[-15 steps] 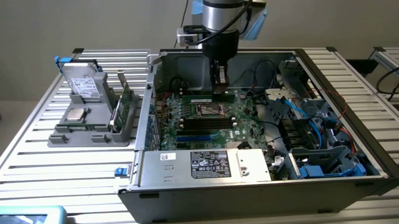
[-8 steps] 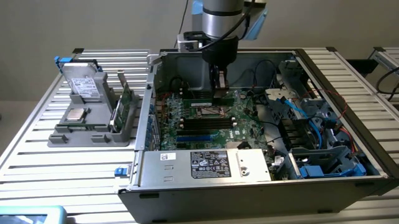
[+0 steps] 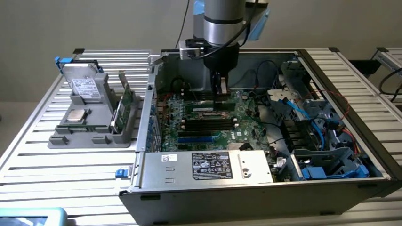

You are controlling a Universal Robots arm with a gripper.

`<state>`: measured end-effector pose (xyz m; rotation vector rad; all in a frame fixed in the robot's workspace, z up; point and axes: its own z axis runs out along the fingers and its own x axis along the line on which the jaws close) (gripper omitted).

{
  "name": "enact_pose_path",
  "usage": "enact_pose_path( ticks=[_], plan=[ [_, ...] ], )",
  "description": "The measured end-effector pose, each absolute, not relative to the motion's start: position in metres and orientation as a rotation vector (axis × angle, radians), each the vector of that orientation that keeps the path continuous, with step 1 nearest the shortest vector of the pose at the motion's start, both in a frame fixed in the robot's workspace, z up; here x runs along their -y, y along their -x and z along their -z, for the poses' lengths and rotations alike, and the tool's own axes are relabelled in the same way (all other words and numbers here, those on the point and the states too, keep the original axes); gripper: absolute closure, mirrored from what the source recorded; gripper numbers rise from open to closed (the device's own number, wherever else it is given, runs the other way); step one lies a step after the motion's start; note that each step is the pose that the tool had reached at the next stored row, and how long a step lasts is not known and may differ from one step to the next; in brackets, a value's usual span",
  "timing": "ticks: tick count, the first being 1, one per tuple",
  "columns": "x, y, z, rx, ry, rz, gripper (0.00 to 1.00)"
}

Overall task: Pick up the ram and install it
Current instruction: 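Insert the ram into the slot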

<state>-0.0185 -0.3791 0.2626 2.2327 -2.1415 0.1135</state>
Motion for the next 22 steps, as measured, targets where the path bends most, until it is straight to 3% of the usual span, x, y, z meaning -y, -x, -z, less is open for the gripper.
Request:
enact_pose_path(
  ticks=[22],
  plan=[
    [0.3859,0.0184,-0.251,2.166,-2.203,-0.117,0.87]
  ],
)
